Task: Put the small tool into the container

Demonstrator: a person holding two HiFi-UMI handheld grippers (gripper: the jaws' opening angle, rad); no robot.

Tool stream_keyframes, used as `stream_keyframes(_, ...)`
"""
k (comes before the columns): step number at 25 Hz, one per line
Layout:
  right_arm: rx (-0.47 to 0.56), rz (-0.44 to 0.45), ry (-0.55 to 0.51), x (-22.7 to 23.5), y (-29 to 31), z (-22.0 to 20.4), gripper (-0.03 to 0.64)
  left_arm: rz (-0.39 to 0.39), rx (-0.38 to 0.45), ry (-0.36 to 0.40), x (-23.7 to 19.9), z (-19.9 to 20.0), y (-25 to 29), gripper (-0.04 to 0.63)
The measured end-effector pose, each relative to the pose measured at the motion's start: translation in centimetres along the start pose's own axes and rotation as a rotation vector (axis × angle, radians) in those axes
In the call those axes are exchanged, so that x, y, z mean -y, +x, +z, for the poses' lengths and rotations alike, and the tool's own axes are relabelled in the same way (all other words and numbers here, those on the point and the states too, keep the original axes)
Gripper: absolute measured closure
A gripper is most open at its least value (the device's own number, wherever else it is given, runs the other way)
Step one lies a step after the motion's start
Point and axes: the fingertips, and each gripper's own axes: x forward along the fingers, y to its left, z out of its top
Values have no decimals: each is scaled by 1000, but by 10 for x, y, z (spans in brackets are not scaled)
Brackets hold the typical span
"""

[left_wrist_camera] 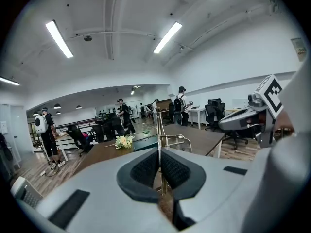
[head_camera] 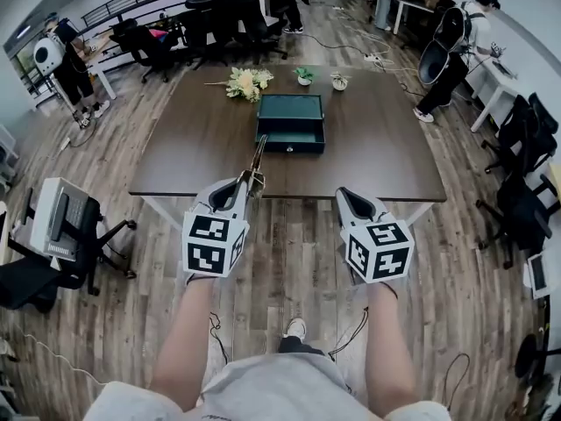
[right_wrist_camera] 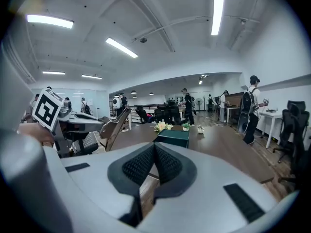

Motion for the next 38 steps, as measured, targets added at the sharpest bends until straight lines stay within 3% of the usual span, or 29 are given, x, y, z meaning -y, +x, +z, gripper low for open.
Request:
stream_keyframes(11, -25, 66, -15, 39, 25, 1, 612, 41, -44, 35, 3, 13, 36, 593)
stream_keyframes(38, -25, 95, -27, 69, 77, -1, 612, 68, -30, -19, -15, 9, 96, 592)
